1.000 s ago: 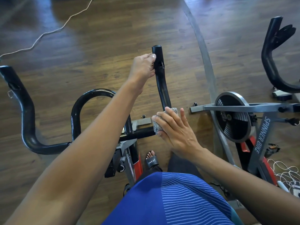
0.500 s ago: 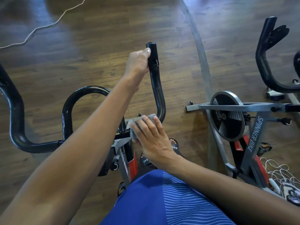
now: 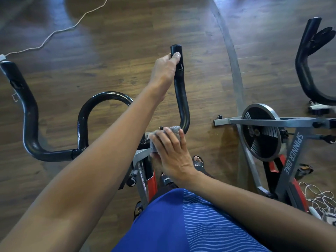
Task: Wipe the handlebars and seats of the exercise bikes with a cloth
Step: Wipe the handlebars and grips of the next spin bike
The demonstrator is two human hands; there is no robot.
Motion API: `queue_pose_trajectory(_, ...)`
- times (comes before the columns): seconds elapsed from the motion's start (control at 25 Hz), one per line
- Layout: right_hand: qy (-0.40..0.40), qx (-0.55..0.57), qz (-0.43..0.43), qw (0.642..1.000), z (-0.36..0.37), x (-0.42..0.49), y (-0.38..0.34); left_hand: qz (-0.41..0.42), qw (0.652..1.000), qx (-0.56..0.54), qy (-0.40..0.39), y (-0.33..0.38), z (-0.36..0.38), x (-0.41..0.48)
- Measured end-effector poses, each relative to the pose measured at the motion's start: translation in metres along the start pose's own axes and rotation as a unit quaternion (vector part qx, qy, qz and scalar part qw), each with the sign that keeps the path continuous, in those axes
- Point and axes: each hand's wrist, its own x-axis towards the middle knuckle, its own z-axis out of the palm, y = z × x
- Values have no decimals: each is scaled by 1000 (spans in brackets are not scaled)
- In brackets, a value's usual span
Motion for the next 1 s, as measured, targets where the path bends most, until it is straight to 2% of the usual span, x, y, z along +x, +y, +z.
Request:
queue_pose_trajectory(0.12, 9, -5, -24, 1000, -1, 2, 1, -4, 1000, -11, 6, 4, 4, -5)
queue_pose_trajectory(0.28, -26, -29, -129, 991, -10, 1, 43, -12, 999, -40, 32, 2, 5, -24)
queue_pose_trajectory(0.36, -61, -16, -165, 984, -20, 4, 69, -10, 997, -23, 75, -10, 0, -41)
queue_pose_trajectory(0.48, -134, 55, -206, 968, -37, 15, 101, 2, 983, -30, 182, -33, -14, -70)
queue_pose_trajectory(0.56, -152, 160, -163, 962, -52, 24, 102, 15, 964, -61, 259, -47, -19, -94)
queue_pose_trajectory(0.64, -165, 326, -34, 930, -68, 32, 93, 28, 938, -95, 332, -59, -13, -117)
queue_pose_trajectory(0.68, -176, 419, 58, 889, -78, 37, 88, 34, 927, -102, 359, -65, -5, -128)
queue_pose_trajectory(0.72, -184, 508, 150, 828, -87, 42, 85, 39, 918, -101, 382, -69, 6, -139)
queue_pose_trajectory(0.8, -201, 652, 295, 669, -101, 54, 83, 45, 903, -93, 416, -76, 33, -158)
queue_pose_trajectory(0.84, -216, 692, 340, 599, -105, 58, 82, 42, 900, -89, 425, -77, 47, -166)
queue_pose_trajectory(1.0, -257, 776, 399, 415, -122, 58, 69, 18, 917, -120, 380, -72, 84, -185)
